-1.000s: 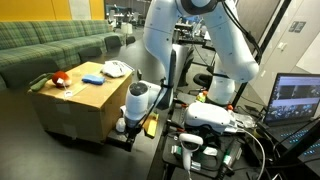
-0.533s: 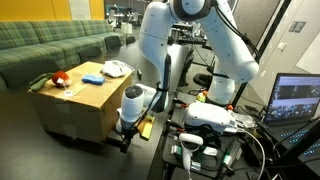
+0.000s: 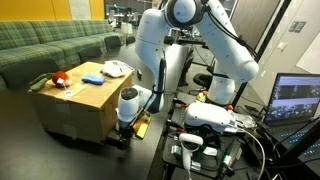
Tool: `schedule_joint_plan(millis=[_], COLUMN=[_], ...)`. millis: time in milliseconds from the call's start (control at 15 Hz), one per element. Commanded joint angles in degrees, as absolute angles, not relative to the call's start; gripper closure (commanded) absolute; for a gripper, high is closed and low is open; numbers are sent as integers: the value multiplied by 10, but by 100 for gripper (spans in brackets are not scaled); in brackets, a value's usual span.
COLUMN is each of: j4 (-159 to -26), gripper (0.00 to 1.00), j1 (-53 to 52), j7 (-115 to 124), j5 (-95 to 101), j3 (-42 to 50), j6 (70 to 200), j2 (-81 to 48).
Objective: Replace the objects on the box with the objects on the table, that is the brown toy with the towel, plastic bag with the blue duster and orange object with the dark brown duster
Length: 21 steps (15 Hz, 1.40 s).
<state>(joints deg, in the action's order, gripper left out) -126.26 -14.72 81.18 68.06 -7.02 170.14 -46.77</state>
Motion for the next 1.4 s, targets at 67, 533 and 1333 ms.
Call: schedule_joint_plan(millis=[67, 533, 1333], j4=[-1233, -1212, -1217], gripper=[0, 0, 0], j1=[-140, -142, -131], j7=[814, 816, 805], j5=[682, 686, 676], j3=[-61, -49, -86], j6=[1714, 1714, 1722], j2=[-490, -503, -510])
